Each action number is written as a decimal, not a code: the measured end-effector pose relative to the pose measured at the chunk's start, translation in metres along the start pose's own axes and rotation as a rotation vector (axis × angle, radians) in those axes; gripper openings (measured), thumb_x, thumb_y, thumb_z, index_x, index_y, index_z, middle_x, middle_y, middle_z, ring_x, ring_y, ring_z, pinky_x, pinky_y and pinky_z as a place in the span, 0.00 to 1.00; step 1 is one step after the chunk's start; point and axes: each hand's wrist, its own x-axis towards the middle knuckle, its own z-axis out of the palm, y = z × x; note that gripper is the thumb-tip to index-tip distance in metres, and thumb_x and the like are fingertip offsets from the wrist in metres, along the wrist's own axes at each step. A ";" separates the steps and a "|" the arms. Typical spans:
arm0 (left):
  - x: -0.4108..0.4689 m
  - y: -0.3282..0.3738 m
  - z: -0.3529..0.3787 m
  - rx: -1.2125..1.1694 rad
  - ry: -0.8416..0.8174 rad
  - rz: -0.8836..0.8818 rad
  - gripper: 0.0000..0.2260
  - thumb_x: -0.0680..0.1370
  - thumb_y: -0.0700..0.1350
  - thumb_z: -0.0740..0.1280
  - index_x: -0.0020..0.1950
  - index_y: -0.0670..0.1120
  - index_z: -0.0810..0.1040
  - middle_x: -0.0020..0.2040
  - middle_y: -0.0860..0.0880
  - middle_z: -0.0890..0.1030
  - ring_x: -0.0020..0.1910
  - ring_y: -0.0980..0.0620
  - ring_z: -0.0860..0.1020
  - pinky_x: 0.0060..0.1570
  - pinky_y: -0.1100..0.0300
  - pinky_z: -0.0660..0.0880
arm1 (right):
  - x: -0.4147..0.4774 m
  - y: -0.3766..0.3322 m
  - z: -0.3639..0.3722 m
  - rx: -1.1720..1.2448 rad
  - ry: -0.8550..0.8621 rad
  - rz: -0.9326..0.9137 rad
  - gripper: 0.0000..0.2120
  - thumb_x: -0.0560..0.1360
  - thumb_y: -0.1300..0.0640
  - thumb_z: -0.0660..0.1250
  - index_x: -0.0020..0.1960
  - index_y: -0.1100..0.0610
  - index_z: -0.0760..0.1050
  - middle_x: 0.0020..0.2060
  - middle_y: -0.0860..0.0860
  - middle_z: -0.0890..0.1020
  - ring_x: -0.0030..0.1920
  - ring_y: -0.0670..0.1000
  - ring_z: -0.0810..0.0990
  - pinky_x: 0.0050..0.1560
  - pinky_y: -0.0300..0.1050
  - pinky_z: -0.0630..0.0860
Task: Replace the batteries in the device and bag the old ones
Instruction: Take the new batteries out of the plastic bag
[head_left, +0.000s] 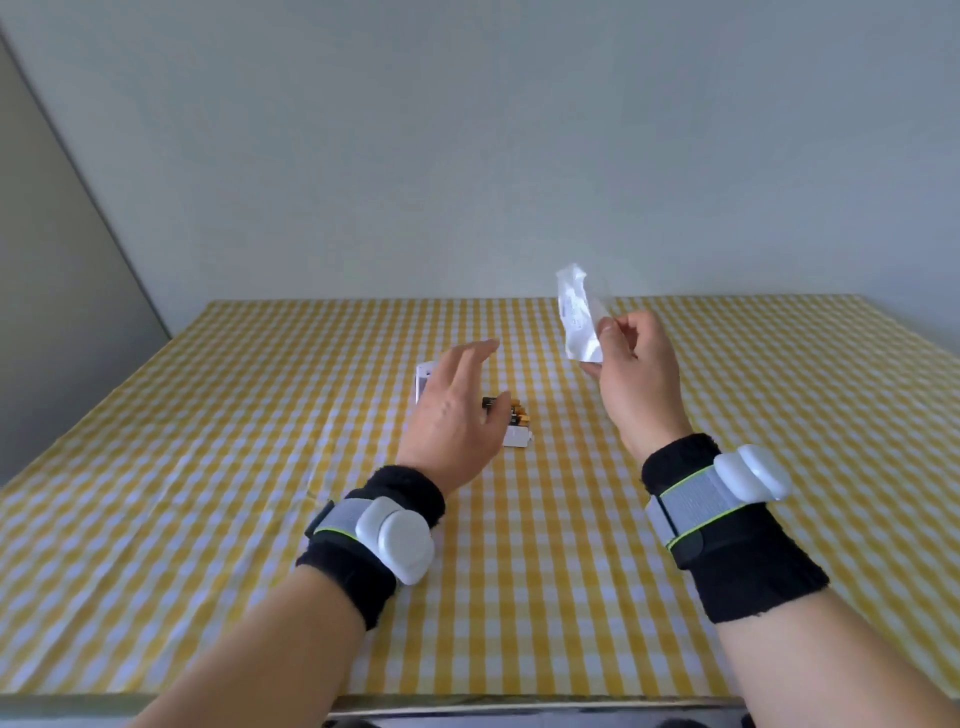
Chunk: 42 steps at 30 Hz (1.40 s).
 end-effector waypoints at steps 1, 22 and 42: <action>-0.003 0.008 -0.002 0.004 -0.042 -0.005 0.31 0.82 0.49 0.72 0.82 0.47 0.66 0.75 0.47 0.74 0.68 0.46 0.77 0.69 0.57 0.74 | -0.006 -0.011 -0.002 0.008 -0.010 -0.010 0.09 0.86 0.51 0.61 0.57 0.57 0.74 0.45 0.46 0.78 0.44 0.47 0.83 0.54 0.59 0.85; -0.064 0.103 -0.093 -1.009 0.188 -0.673 0.13 0.88 0.42 0.61 0.72 0.41 0.75 0.64 0.42 0.84 0.61 0.43 0.84 0.59 0.47 0.84 | -0.124 -0.080 -0.054 -0.192 -0.366 0.113 0.19 0.83 0.42 0.64 0.67 0.53 0.74 0.53 0.46 0.81 0.47 0.43 0.81 0.44 0.41 0.78; -0.082 0.070 -0.128 -1.061 0.527 -1.001 0.25 0.83 0.43 0.69 0.78 0.45 0.64 0.64 0.46 0.78 0.53 0.53 0.80 0.47 0.61 0.76 | -0.110 -0.082 -0.033 0.147 -0.341 0.185 0.05 0.83 0.60 0.69 0.48 0.56 0.81 0.43 0.53 0.85 0.40 0.50 0.85 0.41 0.44 0.81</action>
